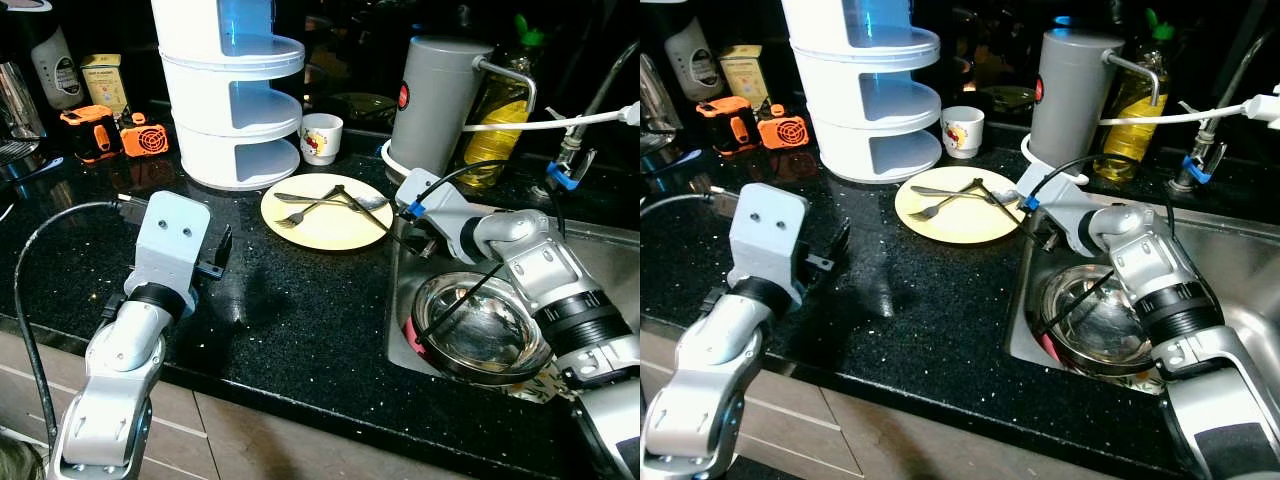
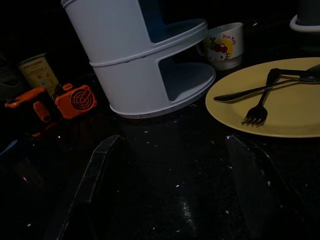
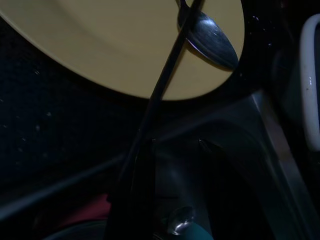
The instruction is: Kitchen organization
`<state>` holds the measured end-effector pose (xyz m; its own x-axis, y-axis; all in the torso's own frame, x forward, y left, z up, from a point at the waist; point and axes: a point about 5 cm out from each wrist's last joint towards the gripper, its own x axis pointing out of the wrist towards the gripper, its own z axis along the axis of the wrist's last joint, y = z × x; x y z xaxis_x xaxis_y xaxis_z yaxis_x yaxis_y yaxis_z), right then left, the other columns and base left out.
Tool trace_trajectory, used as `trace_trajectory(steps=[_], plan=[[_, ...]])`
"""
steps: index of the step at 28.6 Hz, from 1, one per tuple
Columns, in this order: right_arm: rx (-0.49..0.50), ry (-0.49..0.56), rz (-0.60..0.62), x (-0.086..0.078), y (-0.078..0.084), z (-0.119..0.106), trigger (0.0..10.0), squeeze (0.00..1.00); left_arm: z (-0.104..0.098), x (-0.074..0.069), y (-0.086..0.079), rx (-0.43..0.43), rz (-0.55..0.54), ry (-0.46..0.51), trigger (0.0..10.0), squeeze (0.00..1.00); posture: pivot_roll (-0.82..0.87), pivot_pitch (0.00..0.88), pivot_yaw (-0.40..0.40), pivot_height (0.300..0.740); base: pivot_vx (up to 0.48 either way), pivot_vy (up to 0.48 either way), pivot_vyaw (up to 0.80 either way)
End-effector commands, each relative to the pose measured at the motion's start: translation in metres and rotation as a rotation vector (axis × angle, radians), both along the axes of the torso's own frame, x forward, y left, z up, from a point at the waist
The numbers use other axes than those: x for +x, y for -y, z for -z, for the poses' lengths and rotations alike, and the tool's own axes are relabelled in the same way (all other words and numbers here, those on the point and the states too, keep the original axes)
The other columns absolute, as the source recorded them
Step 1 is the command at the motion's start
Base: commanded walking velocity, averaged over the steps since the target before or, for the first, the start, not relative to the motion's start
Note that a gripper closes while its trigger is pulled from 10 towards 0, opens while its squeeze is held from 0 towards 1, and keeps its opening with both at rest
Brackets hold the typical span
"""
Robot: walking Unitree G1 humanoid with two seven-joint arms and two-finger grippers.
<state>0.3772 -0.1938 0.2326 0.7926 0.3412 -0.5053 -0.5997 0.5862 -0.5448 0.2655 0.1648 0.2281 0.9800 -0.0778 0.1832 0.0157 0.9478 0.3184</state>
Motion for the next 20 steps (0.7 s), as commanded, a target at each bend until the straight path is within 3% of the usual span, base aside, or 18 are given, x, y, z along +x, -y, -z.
trace_trajectory(steps=[1, 8, 12, 14, 18, 19, 20], plan=[[0.02, -0.001, 0.01, -0.001, 0.0, -0.001, 10.0, 0.0, 0.002, 0.0, 0.002, -0.008, 0.014, -0.009, 10.0, 0.0, 0.1, 0.0, -0.065, 0.74, 0.0, 0.0, 0.0], [0.088, 0.057, 0.078, 0.004, 0.004, -0.012, 10.0, 0.0, 0.002, 0.0, 0.002, -0.011, 0.013, -0.009, 10.0, 0.0, 0.1, 0.0, -0.066, 0.74, 0.0, 0.0, 0.0], [0.214, 0.114, 0.161, 0.01, 0.01, -0.026, 10.0, 0.0, 0.002, 0.001, 0.003, -0.013, 0.016, -0.01, 10.0, 0.0, 0.1, 0.0, -0.067, 0.74, 0.0, 0.0, 0.0], [0.246, 0.105, 0.156, 0.009, 0.011, -0.027, 10.0, 0.0, 0.002, 0.001, 0.004, -0.013, 0.017, -0.01, 10.0, 0.0, 0.1, 0.0, -0.067, 0.74, 0.0, 0.0, 0.0], [0.292, 0.018, 0.028, -0.003, 0.007, -0.024, 10.0, 0.03, 0.002, 0.001, 0.004, -0.012, 0.021, -0.009, 10.0, 0.0, 0.1, 0.0, -0.067, 0.74, 0.0, 0.0, 0.0], [0.28, -0.007, -0.006, -0.006, 0.006, -0.021, 10.0, 0.82, 0.002, 0.001, 0.004, -0.012, 0.021, -0.009, 10.0, 0.0, 0.1, 0.0, -0.066, 0.74, 0.0, 0.0, 0.0], [0.265, -0.034, -0.035, -0.01, 0.005, -0.016, 10.0, 1.0, 0.002, 0.002, 0.004, -0.013, 0.021, -0.009, 10.0, 0.0, 0.1, 0.0, -0.066, 0.74, 0.0, 0.0, 0.0]])
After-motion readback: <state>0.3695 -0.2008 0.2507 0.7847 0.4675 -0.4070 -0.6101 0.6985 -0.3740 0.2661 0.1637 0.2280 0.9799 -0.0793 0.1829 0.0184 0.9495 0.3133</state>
